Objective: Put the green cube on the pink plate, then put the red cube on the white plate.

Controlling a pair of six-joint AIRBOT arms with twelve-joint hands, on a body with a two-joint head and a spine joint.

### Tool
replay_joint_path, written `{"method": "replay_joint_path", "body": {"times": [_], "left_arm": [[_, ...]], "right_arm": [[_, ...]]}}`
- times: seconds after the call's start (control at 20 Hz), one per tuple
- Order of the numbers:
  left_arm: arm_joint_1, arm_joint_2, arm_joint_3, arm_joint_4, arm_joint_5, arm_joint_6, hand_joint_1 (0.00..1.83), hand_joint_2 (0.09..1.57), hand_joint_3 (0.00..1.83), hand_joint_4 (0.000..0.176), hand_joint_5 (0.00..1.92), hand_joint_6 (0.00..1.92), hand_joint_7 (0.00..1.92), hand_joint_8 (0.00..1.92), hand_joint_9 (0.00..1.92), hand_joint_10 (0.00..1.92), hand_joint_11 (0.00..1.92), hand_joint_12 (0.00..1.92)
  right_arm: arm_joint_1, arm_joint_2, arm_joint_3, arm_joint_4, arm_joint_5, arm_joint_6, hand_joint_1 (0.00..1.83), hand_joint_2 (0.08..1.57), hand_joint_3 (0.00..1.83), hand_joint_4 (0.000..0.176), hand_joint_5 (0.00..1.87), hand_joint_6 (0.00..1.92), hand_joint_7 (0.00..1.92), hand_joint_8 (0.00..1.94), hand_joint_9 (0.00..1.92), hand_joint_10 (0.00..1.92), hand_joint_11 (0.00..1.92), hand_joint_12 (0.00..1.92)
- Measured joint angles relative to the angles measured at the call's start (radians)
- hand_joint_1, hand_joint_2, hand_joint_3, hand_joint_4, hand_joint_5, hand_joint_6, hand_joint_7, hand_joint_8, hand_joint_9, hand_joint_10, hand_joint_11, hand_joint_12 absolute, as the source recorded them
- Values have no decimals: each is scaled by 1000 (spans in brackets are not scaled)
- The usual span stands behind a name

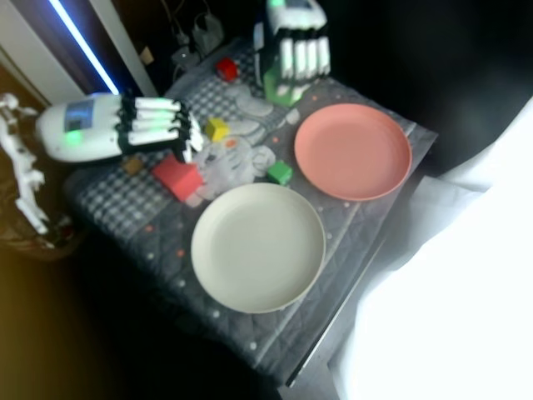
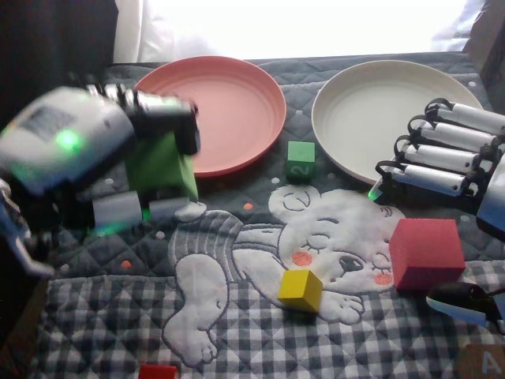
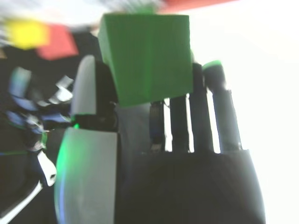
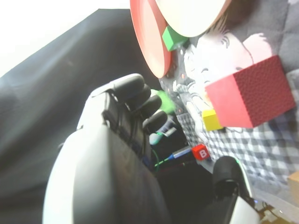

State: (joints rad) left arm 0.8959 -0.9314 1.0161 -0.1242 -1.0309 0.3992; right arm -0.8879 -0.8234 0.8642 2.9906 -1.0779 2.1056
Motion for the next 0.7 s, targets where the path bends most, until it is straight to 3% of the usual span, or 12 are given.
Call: {"method": "replay_joint_path", "body": {"times": [0.15, 0.2, 0.25, 0.3, 0.4, 0.5, 0.55, 0.6, 0.7], "left_arm": [[-68, -27, 59, -22, 31, 0, 1166, 1243, 0, 0, 702, 1245, 798, 1439, 677, 1158, 449, 1679], [-83, -35, 73, -31, 42, 0, 1196, 1244, 0, 0, 722, 1137, 785, 1546, 691, 1446, 547, 1855], [-99, -49, 95, -34, 62, 0, 1196, 1244, 0, 0, 722, 1137, 785, 1546, 691, 1446, 547, 1855], [-123, -76, 130, -39, 100, 0, 1204, 1245, 0, 0, 735, 1107, 776, 1584, 686, 1612, 618, 1918], [-165, -121, 190, -48, 181, 0, 1199, 1225, 0, 0, 706, 1221, 859, 1396, 738, 1399, 606, 1804], [-212, -166, 248, -46, 273, 0, 1209, 1238, 1, 0, 716, 1133, 816, 1540, 836, 1614, 747, 1906], [-233, -185, 275, -45, 310, 0, 1207, 1241, 0, 0, 708, 1147, 819, 1535, 844, 1584, 758, 1887], [-250, -204, 302, -48, 341, 0, 1219, 1218, 0, 0, 723, 1157, 876, 1415, 880, 1417, 777, 1771], [-267, -240, 343, -60, 395, 1, 1217, 1224, 1, 0, 729, 1118, 852, 1482, 900, 1529, 824, 1832]], "right_arm": [[0, -3, 1, -1, 1, 0, 869, 723, 506, 0, 212, 1025, 256, 843, 97, 1102, 0, 1630], [0, -4, 1, -2, 0, 0, 850, 728, 510, 0, 205, 1026, 256, 847, 93, 1105, 0, 1628], [0, -5, 1, -2, 0, 0, 850, 728, 510, 0, 205, 1026, 256, 847, 93, 1105, 0, 1628], [0, -8, 6, -2, 0, 0, 863, 736, 476, 0, 224, 993, 270, 834, 106, 1083, 0, 1594], [0, -15, 11, 1, 2, 0, 895, 744, 459, 0, 206, 1016, 253, 887, 91, 1139, 0, 1631], [0, -16, 11, 0, 1, 0, 888, 742, 465, 0, 186, 997, 241, 900, 79, 1154, 0, 1650], [0, -17, 11, 0, 0, 0, 792, 726, 543, 0, 177, 969, 237, 919, 87, 1172, 0, 1689], [0, -19, 13, -1, 0, 0, 746, 689, 617, 0, 194, 880, 253, 842, 66, 1118, 0, 1622], [0, -22, 16, 0, 1, 0, 749, 652, 690, 0, 210, 825, 271, 786, 55, 1102, 0, 1590]]}}
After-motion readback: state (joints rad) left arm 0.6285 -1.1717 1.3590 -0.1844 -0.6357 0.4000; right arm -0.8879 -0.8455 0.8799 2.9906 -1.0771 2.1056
